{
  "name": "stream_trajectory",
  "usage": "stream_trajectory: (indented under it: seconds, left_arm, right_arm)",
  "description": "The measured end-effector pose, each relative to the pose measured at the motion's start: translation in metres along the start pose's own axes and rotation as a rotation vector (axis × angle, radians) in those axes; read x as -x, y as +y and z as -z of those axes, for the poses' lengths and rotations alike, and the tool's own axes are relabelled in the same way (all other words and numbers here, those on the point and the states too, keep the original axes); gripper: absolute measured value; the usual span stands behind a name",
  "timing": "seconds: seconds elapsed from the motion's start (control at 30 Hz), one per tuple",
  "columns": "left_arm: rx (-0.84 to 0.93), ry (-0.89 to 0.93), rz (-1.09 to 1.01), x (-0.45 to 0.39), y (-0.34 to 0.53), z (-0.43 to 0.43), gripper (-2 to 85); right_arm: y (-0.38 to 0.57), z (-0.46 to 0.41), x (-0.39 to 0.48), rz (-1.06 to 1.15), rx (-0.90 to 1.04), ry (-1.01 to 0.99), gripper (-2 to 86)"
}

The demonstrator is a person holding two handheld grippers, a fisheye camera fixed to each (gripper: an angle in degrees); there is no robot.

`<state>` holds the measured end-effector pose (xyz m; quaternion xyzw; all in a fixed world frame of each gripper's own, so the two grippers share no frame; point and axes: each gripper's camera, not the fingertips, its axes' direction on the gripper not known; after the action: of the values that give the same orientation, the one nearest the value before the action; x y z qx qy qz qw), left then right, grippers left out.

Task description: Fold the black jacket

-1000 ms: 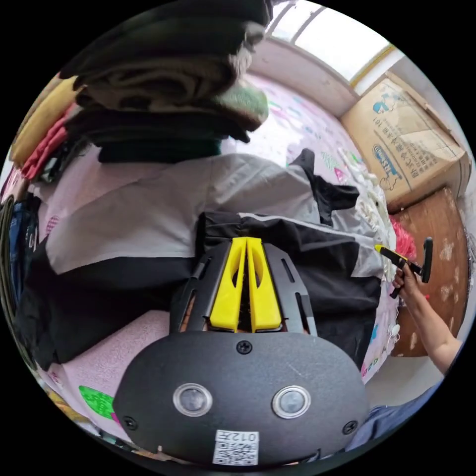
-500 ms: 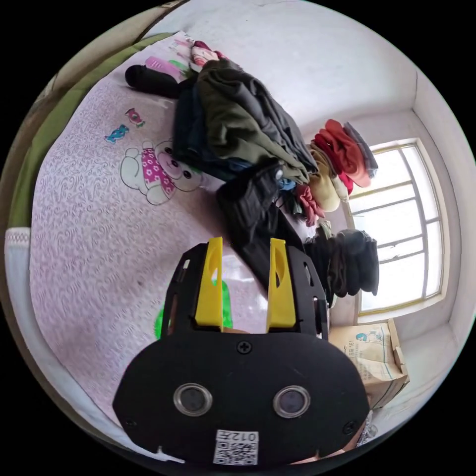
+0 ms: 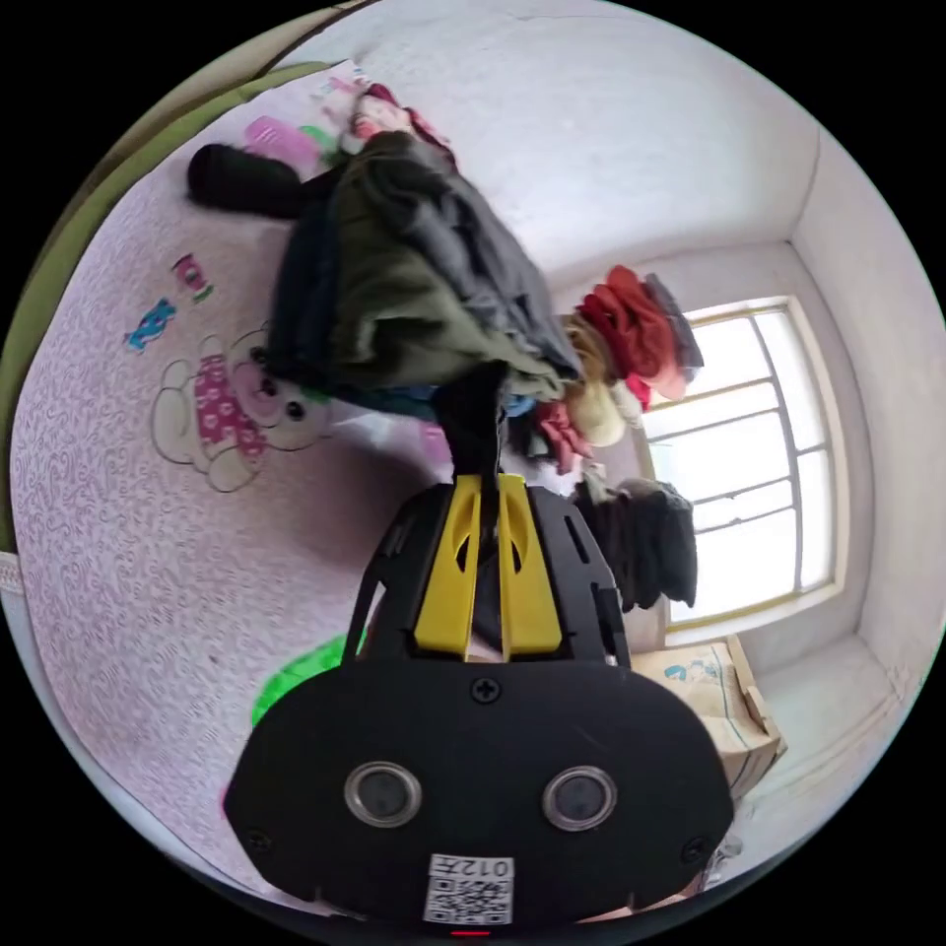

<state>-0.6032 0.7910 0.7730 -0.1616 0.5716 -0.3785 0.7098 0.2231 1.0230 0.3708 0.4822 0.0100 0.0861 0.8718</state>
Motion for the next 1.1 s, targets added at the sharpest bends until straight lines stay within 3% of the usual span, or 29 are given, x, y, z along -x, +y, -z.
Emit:
stream_trajectory:
  seconds: [0.2,0.3,0.5,0.57,0.73,0.87,1.1]
  left_arm:
    - [0.026,0.205,-0.285,-0.131,0.080,0.028,1.4]
    - [0.124,0.279,-0.471,-0.209,0.141,0.013,1.2]
    - [0.386,0.279,-0.928,-0.349,0.329,-0.053,0.9]
    - [0.492,0.216,-1.163,-0.383,0.431,-0.087,0.8]
    - [0.693,0.027,-1.501,-0.383,0.628,-0.161,0.7]
    - [0.755,-0.144,-1.630,-0.351,0.743,-0.212,0.8]
    - [0.708,-0.262,-1.608,-0.316,0.814,-0.256,2.3]
  right_arm:
    - [0.030,0.019,-0.040,-0.061,-0.002,-0.088,0.2]
    - [0.049,0.031,-0.063,-0.090,-0.013,-0.132,0.0]
    - [0.096,0.068,-0.125,-0.162,-0.055,-0.185,-0.1]
    - [0.120,0.083,-0.156,-0.211,-0.071,-0.195,-0.2]
    - [0.169,0.107,-0.209,-0.300,-0.072,-0.165,-0.2]
    - [0.196,0.127,-0.238,-0.336,-0.089,-0.131,-0.2]
    - [0.186,0.144,-0.248,-0.305,-0.122,-0.069,-0.1]
